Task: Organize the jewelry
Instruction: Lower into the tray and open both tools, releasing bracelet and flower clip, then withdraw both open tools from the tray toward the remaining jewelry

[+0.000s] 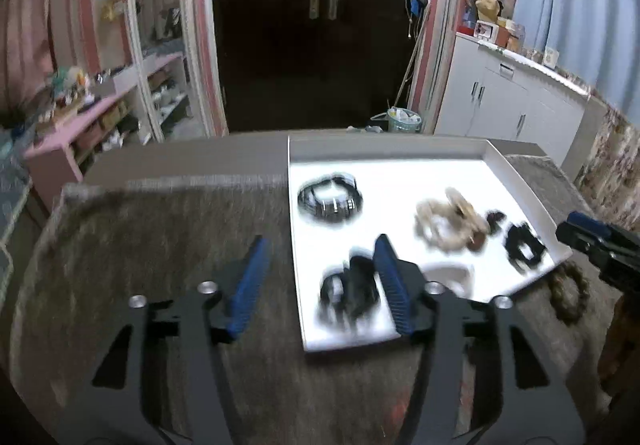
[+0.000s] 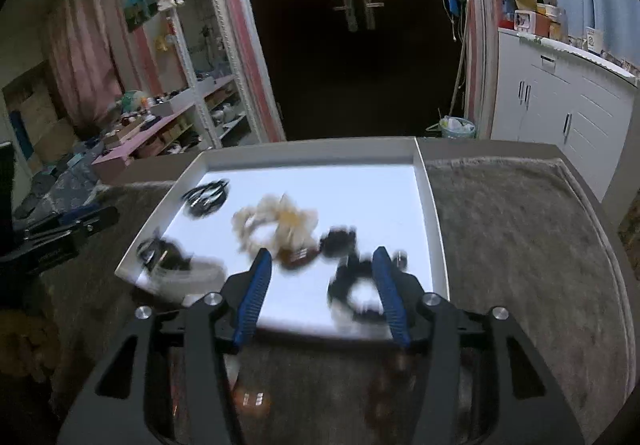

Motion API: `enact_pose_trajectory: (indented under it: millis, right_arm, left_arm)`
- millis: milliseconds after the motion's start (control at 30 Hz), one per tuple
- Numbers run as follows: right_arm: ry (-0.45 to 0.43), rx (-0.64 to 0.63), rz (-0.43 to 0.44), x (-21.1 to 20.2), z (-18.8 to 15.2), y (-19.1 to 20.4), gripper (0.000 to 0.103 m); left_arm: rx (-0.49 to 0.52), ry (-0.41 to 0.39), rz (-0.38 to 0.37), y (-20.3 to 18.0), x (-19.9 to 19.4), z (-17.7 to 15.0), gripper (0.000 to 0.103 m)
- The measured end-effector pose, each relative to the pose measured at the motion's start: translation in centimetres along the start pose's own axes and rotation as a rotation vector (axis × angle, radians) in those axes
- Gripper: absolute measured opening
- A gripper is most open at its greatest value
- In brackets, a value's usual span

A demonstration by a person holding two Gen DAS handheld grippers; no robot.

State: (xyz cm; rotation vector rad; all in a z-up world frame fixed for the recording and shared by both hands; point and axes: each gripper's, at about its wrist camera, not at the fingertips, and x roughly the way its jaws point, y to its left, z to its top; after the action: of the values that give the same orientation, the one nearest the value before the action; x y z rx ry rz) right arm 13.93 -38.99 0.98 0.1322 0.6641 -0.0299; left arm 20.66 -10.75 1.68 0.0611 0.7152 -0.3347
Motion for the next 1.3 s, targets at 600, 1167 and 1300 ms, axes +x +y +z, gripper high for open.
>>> enact_pose_trajectory:
  millis: [600, 1167, 1300]
  right_arm:
    - [0.153, -0.131, 0.048, 1.3, -8.0, 5.8, 0.058]
    - [0.159, -0.07, 0.055, 1.7, -7.8, 4.2, 0.015]
    - [0.157, -0.066, 0.056, 1.6, -7.9, 4.2, 0.015]
  left_arm:
    - [0.071, 0.143, -0.046, -4.4, 0.7, -8.7, 0.06]
    - [0.131, 0.162, -0.068, -6.2, 2.5, -7.3, 0.061]
    - [0.165, 0.188, -0.085, -7.2, 3.4, -7.3, 0.035]
